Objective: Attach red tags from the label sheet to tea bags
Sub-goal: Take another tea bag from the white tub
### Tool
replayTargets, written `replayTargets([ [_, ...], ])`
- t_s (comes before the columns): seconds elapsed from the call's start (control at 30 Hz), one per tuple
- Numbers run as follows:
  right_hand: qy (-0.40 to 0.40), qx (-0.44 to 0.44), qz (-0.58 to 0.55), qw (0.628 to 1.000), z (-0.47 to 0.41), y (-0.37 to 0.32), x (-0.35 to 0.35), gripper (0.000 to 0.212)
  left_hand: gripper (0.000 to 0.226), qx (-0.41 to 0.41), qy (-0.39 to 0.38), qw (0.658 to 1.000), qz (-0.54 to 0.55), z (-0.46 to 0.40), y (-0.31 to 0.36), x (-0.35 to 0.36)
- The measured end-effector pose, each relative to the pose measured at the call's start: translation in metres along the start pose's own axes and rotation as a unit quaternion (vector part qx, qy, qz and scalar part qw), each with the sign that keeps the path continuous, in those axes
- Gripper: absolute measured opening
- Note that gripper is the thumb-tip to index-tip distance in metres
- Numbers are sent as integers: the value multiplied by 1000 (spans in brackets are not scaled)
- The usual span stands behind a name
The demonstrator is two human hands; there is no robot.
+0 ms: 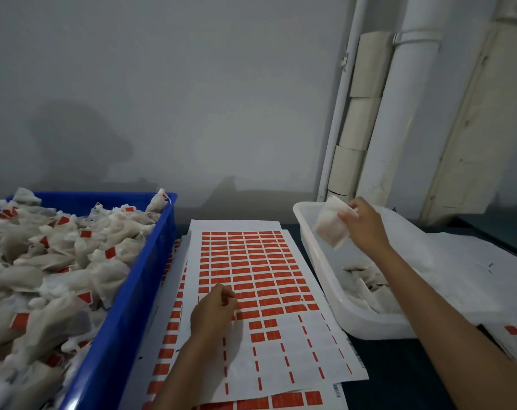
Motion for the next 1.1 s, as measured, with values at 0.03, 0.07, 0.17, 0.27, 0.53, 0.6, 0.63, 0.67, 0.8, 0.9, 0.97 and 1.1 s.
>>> replayTargets([
  [0.03,6,-7,-24,1000,9,-13,5,6,5,-3,-20,999,36,0,1,-2],
  [0.07,8,-12,-49,999,20,-25,12,6,7,-4,-33,996,78,1,2,-5],
  [0.17,-31,-21,-106,994,58,-48,41,9,16,4,-65,978,199,8,12,-17],
  [0.27,-107,0,-130,986,94,-52,78,11,29,74,-89,969,219,17,22,-28],
  [0.53,-201,50,-136,969,150,-32,141,13,31,25,-17,963,269,12,5,-22],
  [0.6,-203,66,-154,965,155,-27,148,14,26,4,13,968,252,10,-4,-19],
  [0.63,-197,76,-166,963,157,-23,149,15,25,-7,22,967,252,9,-8,-18],
  [0.67,-186,87,-184,961,159,-20,149,14,22,-14,33,967,250,8,-11,-18],
  [0.8,-135,111,-229,958,165,-8,143,9,6,-4,84,975,204,4,-16,-22],
  [0.9,-80,100,-201,971,162,-4,136,7,4,-7,114,977,182,5,-13,-25],
  [0.97,-89,88,-203,971,162,-7,135,3,9,-6,158,974,159,9,-8,-30],
  [1.1,-225,73,-274,932,178,-25,146,26,11,56,176,969,164,23,7,-38],
])
Point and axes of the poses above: each hand's wrist, its own z-axis away from the middle knuckle, its own x-axis out of the palm, y = z × x, the point moved 4 cm from there along -z, towards the middle knuckle, and after that the axes turned 6 degrees about y, right-handed, at the moved point
